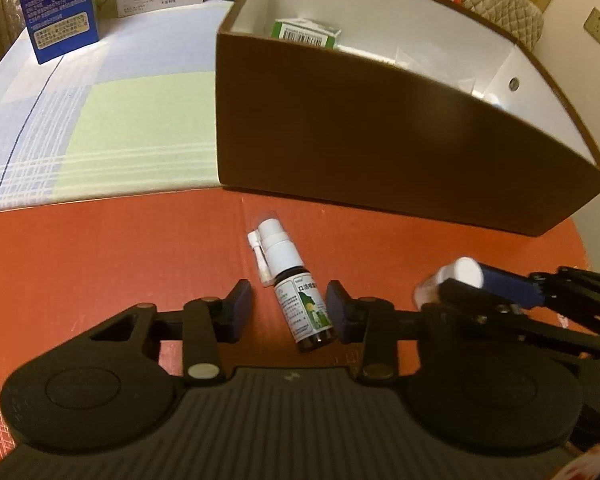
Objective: Organize rigid objects
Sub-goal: 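Grasp the white pill bottle with the right tool, then grasp the small spray bottle with the left tool while the right tool holds the pill bottle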
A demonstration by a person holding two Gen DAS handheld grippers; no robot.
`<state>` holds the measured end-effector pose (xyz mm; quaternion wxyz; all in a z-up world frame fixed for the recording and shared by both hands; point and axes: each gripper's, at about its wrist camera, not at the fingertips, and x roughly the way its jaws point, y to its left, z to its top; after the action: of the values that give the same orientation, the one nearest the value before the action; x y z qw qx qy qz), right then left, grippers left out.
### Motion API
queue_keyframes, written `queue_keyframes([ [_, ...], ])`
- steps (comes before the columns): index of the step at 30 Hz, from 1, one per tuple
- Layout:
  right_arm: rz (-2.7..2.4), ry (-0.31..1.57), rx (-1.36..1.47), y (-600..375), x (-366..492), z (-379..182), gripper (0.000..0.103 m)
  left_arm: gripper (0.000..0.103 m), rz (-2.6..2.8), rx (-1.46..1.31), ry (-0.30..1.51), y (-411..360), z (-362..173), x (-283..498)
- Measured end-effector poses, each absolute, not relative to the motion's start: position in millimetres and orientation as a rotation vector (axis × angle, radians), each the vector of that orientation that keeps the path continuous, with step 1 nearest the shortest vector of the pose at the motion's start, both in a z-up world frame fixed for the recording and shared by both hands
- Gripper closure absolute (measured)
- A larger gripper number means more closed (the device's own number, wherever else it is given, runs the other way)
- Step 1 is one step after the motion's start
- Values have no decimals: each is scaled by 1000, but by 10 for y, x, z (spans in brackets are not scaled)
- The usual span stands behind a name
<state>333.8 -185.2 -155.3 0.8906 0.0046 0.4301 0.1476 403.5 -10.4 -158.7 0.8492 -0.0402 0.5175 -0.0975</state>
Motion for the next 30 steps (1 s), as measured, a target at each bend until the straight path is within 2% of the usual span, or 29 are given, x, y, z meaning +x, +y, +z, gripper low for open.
queue_keyframes([
  [2,304,892,16,-1888,3328,-1554,82,74,-206,-78,1102,-123,-1618,4064],
  [4,301,892,20,-1912,3320,-1550,82,83,-212,-66,1110,-153,-1642,4078],
  [5,300,893,21,-1926,3319,-1551,82,84,-211,-53,1109,-170,-1650,4078],
  [30,337,878,35,-2023,3292,-1463,82,84,-242,49,1050,-202,-1482,3880],
])
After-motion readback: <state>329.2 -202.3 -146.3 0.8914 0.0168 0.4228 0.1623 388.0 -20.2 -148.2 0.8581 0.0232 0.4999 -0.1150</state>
